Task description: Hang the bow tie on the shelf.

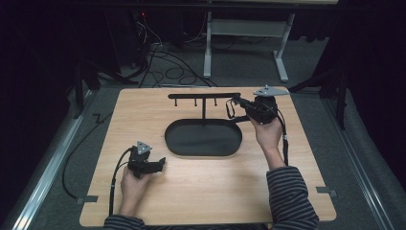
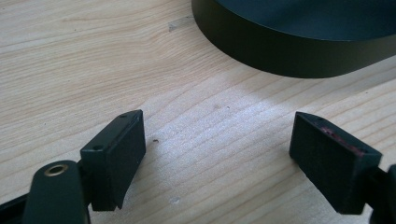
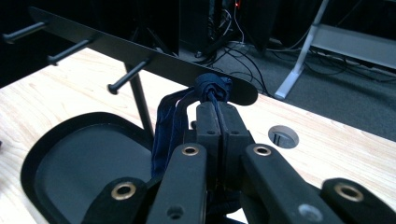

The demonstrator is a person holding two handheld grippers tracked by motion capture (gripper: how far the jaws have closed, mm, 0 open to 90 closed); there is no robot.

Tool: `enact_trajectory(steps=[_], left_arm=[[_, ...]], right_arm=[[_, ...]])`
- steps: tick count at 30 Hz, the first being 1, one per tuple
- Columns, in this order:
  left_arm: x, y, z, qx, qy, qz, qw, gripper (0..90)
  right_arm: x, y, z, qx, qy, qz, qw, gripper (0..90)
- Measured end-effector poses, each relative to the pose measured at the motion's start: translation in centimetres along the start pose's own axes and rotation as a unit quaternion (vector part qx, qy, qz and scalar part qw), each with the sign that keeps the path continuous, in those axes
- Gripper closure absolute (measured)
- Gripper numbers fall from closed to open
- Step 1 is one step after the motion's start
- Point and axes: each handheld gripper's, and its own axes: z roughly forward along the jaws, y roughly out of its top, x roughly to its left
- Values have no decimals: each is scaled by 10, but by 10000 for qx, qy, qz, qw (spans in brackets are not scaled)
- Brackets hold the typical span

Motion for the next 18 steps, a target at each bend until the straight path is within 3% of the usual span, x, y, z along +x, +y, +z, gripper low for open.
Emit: enact_trajectory(steps=[6,18], left_arm=[[0,0,0,-10,2,-11,10000,189],[0,0,0,-8,3,-7,10000,189]], right_arm=[[-4,-1,8,106,-100,56,9999,896],[-6,-2,5,79,-66,198,9997,771]])
